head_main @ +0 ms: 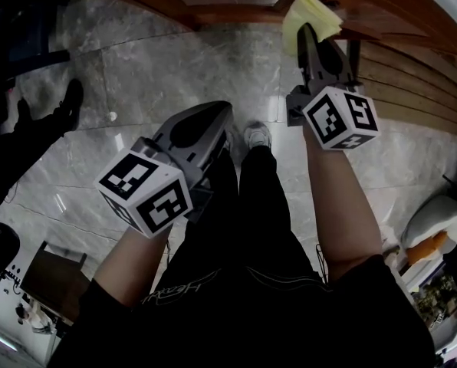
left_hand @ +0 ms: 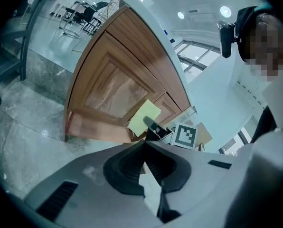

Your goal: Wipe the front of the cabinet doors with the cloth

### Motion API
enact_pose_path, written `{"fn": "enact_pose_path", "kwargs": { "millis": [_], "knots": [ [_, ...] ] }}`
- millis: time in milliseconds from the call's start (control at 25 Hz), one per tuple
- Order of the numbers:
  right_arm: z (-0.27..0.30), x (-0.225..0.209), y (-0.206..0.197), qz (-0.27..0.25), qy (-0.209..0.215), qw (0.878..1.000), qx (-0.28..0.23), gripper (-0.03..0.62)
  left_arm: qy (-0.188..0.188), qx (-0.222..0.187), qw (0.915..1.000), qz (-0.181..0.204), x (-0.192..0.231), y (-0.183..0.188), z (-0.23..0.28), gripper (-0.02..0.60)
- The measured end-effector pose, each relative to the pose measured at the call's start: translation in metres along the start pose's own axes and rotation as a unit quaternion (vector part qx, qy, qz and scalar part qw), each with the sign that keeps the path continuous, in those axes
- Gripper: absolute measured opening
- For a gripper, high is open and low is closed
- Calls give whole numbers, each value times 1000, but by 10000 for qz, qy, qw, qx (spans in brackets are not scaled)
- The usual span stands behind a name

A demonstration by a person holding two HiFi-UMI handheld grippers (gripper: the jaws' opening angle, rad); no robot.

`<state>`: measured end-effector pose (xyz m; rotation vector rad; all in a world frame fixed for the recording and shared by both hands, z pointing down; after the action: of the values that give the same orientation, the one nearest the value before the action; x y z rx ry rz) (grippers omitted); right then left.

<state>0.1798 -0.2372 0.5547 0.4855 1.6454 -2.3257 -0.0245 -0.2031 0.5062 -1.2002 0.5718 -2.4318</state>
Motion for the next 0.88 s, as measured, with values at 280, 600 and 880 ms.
{"fn": "enact_pose_path", "kwargs": {
  "millis": [280,600,880],
  "knots": [
    [-15,-4,-7,68,-36,10000,25,41,-15,-4,10000,0,-4,-3,1,6],
    [-12,19,-34,33,226,9988,432,41,90,-96,9998,-177,10,-9,-13,6],
    [12,59,-49,-85,695,9951,705,41,288,-296,9983,-399,31,-12,-29,6]
  ]
}}
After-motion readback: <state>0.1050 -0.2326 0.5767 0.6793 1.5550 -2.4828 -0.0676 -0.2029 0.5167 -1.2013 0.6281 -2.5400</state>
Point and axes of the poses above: the fingertips, and each gripper's own axes: z forward along the fingers, x to its left, y out of its top, the point moved 4 cm from there along -z, backward along the fingers, and after that the axes turned 6 degrees about y, right-handed, at the moved point
